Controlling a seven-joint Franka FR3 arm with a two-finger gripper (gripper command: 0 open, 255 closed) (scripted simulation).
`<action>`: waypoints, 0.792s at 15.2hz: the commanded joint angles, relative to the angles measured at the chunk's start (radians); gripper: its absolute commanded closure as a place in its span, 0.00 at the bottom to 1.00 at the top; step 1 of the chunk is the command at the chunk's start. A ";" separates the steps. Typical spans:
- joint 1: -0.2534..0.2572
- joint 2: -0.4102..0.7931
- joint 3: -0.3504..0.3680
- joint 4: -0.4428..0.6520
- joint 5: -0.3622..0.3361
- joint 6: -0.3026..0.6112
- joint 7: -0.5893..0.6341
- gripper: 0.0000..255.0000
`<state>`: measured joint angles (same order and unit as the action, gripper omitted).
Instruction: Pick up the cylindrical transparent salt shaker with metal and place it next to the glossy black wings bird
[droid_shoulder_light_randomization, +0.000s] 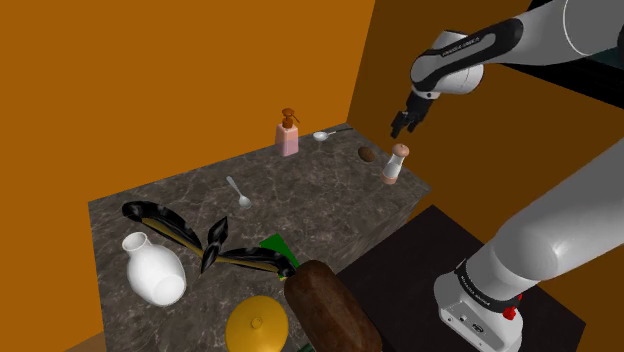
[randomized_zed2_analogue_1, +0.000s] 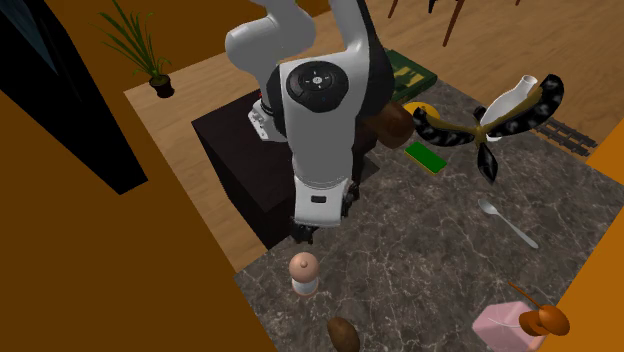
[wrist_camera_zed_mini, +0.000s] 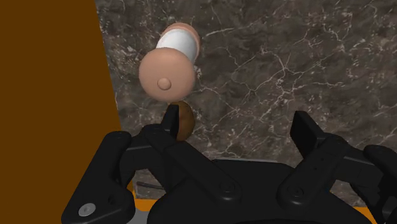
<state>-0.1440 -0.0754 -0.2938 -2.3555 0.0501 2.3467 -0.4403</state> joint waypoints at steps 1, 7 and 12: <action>-0.009 0.063 -0.015 0.027 0.019 0.030 -0.027 0.00; -0.056 0.281 -0.036 0.146 0.112 0.106 -0.125 0.00; -0.065 0.337 -0.021 0.141 0.147 0.162 -0.149 0.00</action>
<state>-0.2071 0.2495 -0.3178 -2.2131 0.1894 2.4964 -0.5842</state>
